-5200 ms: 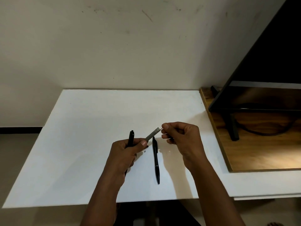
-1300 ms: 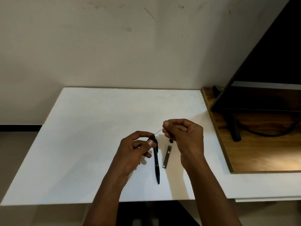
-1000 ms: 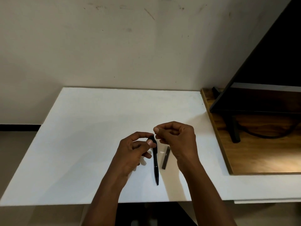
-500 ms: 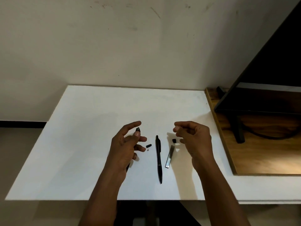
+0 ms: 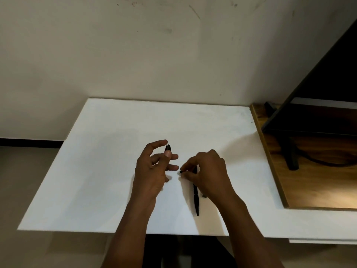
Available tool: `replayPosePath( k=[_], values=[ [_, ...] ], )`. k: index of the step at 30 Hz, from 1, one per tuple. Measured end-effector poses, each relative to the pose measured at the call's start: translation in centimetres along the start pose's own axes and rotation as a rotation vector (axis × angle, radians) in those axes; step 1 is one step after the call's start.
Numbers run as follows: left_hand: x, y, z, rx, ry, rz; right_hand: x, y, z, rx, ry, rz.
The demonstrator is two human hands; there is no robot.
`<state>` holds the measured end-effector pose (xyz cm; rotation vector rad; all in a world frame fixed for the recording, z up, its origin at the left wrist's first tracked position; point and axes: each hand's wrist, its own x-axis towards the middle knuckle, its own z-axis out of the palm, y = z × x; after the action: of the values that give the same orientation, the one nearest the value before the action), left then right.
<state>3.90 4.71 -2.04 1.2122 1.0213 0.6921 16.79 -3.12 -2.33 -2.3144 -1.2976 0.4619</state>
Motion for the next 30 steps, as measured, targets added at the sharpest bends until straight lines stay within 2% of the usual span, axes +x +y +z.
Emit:
replayPosePath(
  k=[4, 10, 12, 16, 19, 24, 30],
  values=[
    [0.0, 0.1, 0.3, 0.024, 0.021, 0.019, 0.1, -0.5, 0.5, -0.125, -0.008, -0.012],
    [0.0, 0.0, 0.3, 0.042, 0.028, 0.038, 0.2, -0.4, 0.9, -0.176, -0.025, -0.02],
    [0.0, -0.1, 0.3, 0.079, 0.042, 0.055, 0.3, -0.1, 0.6, -0.043, 0.003, 0.008],
    [0.0, -0.1, 0.4, 0.181, 0.041, 0.105, 0.6, 0.7, -0.8, 0.618, 0.187, 0.174],
    [0.0, -0.3, 0.7, 0.244, 0.017, 0.148, 0.5, 0.7, -1.4, 0.93, 0.13, 0.205],
    [-0.1, -0.3, 0.9, 0.291, -0.005, 0.2, 0.3, 0.5, -1.1, 1.047, 0.081, 0.165],
    [-0.2, -0.2, 0.7, 0.289, 0.0, 0.209, 0.4, 0.5, -0.9, 1.034, 0.083, 0.161]
  ],
)
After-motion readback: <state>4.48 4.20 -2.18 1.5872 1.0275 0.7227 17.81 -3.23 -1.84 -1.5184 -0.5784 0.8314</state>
